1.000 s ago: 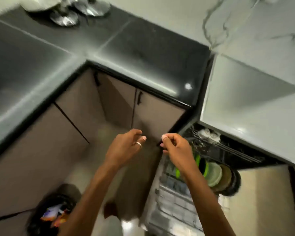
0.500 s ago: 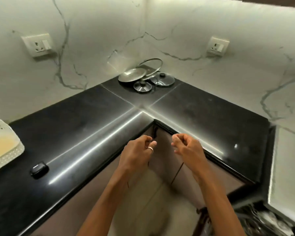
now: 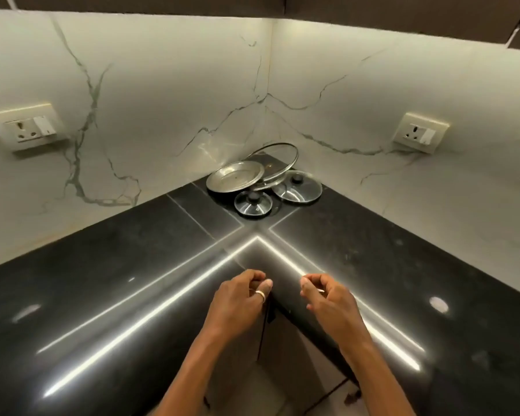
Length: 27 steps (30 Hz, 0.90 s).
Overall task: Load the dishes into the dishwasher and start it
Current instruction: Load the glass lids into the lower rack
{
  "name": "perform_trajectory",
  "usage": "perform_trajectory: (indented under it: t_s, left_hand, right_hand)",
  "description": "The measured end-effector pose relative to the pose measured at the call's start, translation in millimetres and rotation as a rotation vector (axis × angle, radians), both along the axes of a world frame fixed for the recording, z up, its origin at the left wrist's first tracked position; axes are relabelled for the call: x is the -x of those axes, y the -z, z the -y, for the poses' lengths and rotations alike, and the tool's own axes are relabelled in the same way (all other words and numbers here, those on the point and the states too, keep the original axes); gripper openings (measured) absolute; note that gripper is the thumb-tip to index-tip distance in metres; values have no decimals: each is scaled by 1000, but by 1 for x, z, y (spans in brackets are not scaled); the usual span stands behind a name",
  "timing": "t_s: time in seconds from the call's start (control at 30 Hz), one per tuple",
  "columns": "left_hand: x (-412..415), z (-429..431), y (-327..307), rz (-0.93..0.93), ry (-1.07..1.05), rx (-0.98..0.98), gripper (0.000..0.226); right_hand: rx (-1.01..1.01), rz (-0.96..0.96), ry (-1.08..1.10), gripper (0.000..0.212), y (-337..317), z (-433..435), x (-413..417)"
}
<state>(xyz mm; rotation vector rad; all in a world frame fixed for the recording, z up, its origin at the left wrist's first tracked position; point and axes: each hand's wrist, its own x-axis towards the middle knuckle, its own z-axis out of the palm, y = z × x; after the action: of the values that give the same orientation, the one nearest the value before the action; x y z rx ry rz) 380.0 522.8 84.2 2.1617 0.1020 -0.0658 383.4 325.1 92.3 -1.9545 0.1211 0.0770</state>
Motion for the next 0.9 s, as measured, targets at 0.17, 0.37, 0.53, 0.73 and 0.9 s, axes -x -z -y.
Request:
perform_trajectory:
  t_s: [0.17, 0.37, 0.53, 0.73, 0.9]
  left_hand:
    - [-60, 11, 20, -50, -5, 74, 26]
    - [-137, 8, 44, -161, -13, 178, 16]
    - [-222, -7, 57, -224, -56, 298, 9]
    - [-320, -32, 66, -275, -228, 478, 9]
    - [-381, -66, 92, -323, -501, 598, 23]
  right_hand:
    - [33, -27, 15, 9, 7, 23, -73]
    - [31, -105, 27, 9, 21, 26, -144]
    - [32, -150, 53, 8, 26, 7, -216]
    - [46, -142, 22, 9, 18, -18, -291]
    - [31, -154, 48, 9, 24, -26, -322]
